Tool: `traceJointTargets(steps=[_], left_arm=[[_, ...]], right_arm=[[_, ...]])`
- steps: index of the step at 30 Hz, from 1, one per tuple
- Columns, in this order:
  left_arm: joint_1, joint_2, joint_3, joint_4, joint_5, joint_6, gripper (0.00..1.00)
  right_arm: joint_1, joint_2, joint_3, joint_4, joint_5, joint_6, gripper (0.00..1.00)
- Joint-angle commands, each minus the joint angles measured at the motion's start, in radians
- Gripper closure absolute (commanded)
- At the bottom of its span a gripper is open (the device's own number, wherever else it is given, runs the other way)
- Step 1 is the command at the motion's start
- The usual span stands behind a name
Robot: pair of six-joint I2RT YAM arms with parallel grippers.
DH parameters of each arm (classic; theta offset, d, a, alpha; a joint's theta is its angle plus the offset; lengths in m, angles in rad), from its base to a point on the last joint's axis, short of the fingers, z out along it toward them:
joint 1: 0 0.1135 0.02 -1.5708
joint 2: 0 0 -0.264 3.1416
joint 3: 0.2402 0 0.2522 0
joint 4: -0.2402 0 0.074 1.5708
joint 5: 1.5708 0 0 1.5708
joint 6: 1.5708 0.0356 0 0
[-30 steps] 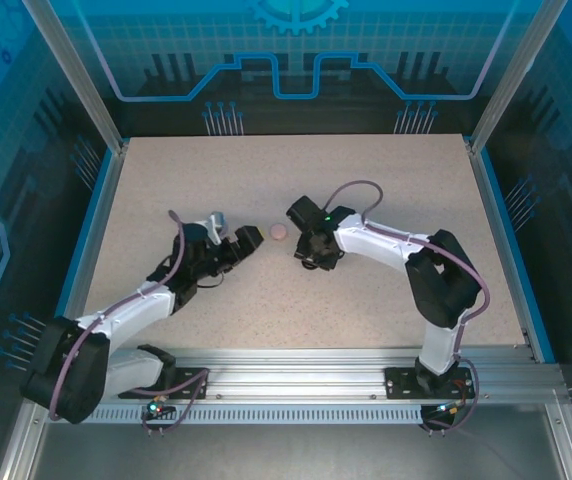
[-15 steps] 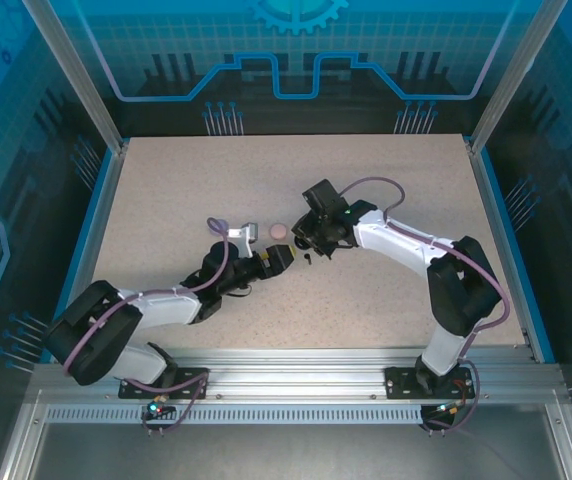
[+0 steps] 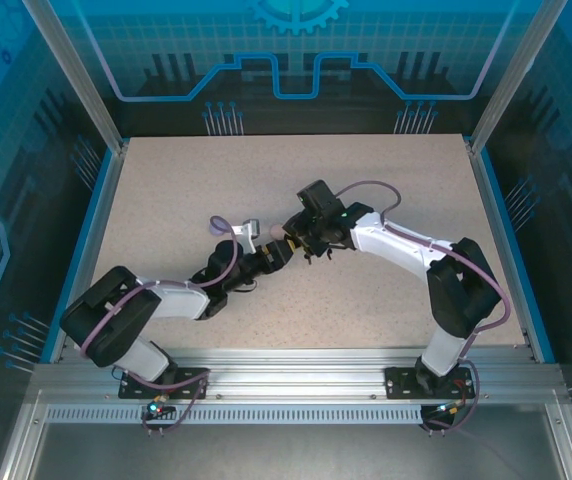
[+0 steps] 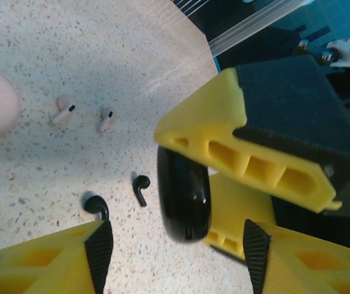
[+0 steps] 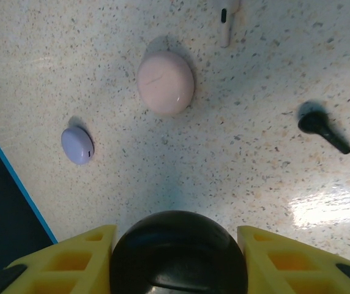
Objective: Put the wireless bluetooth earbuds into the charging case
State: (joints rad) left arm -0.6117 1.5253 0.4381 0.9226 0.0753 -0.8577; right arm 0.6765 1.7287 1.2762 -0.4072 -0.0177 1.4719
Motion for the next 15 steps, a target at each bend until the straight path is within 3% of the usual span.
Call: traceJointTargets(steps=[1,15], left_arm=[[-0.005,0.016,0.04,0.06,-0.038,0.025,0.43],[-0.004,0.062,0.067,0.083,-0.072,0.023,0.59]], right_arm=[[0.016,-0.008,0.034,0.019,-0.016,0.03,0.62],[0.032,-0.002,0.026,0.056,-0.034,0.055,0.62]])
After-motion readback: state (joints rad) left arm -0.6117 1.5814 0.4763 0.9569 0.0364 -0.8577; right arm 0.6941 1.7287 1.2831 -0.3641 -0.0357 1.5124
